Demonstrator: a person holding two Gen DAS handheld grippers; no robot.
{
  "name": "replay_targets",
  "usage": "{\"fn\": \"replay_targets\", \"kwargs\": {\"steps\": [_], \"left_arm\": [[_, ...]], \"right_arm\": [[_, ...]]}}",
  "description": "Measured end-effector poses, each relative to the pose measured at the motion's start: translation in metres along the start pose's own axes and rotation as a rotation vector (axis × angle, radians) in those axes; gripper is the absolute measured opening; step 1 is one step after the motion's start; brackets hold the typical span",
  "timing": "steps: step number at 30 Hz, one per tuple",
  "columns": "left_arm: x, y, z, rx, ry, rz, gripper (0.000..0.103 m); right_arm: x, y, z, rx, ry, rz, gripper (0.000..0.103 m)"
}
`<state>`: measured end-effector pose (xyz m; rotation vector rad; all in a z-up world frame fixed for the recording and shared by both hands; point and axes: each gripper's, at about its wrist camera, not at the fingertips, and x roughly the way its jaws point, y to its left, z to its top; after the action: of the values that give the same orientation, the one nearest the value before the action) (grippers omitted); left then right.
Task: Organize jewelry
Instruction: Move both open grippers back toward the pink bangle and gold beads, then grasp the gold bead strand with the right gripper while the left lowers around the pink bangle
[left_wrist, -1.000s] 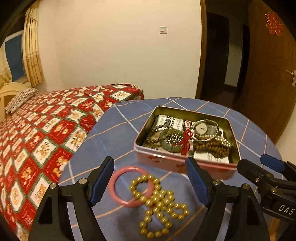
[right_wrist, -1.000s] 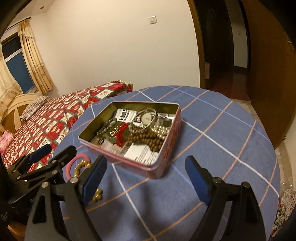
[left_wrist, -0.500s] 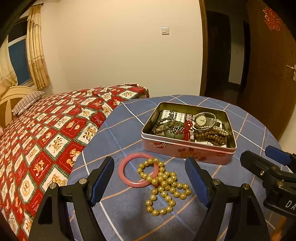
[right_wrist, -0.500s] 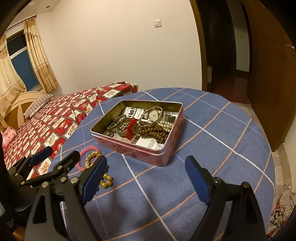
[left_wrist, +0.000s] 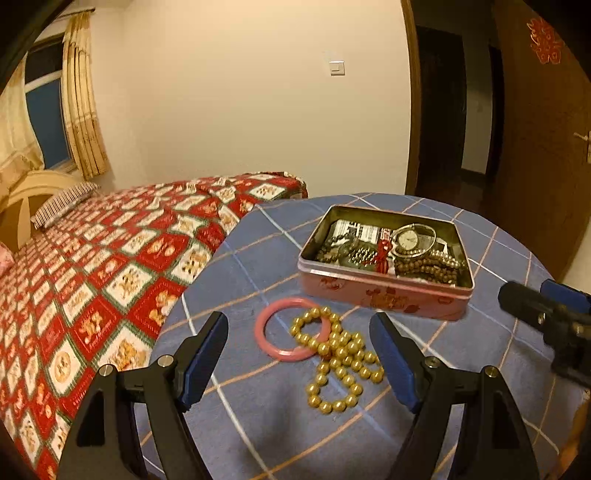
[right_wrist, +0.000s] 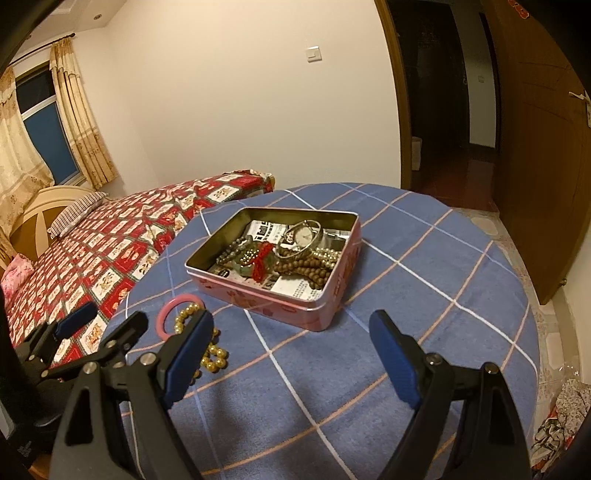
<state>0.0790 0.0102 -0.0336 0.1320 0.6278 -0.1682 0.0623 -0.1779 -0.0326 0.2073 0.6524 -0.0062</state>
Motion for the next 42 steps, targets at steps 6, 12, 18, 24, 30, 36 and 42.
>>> {"fn": "replay_targets", "kwargs": {"steps": [6,12,18,24,30,36,42], "left_arm": [[-0.002,0.03,-0.024,-0.032,0.011,0.002,0.079],[-0.003,0.057,-0.04,-0.077,0.019,0.013,0.079],[0.001,0.068,-0.042,-0.1,0.025,0.019,0.079],[0.003,0.069,-0.041,-0.077,0.025,0.012,0.079],[0.006,0.076,-0.042,-0.079,0.031,0.018,0.079],[0.01,0.083,-0.042,-0.096,0.038,0.023,0.079],[0.013,0.085,-0.042,-0.114,0.051,0.014,0.079]], "right_arm": [[0.008,0.004,-0.008,-0.011,0.031,0.013,0.089],[0.021,0.014,-0.019,-0.043,0.08,0.041,0.088],[0.038,0.03,-0.026,-0.079,0.141,0.099,0.085],[0.072,0.052,-0.027,-0.123,0.228,0.153,0.085],[0.094,0.073,-0.023,-0.183,0.269,0.163,0.085],[0.118,0.088,-0.024,-0.218,0.334,0.178,0.086],[0.123,0.105,-0.03,-0.352,0.345,0.136,0.088]]}}
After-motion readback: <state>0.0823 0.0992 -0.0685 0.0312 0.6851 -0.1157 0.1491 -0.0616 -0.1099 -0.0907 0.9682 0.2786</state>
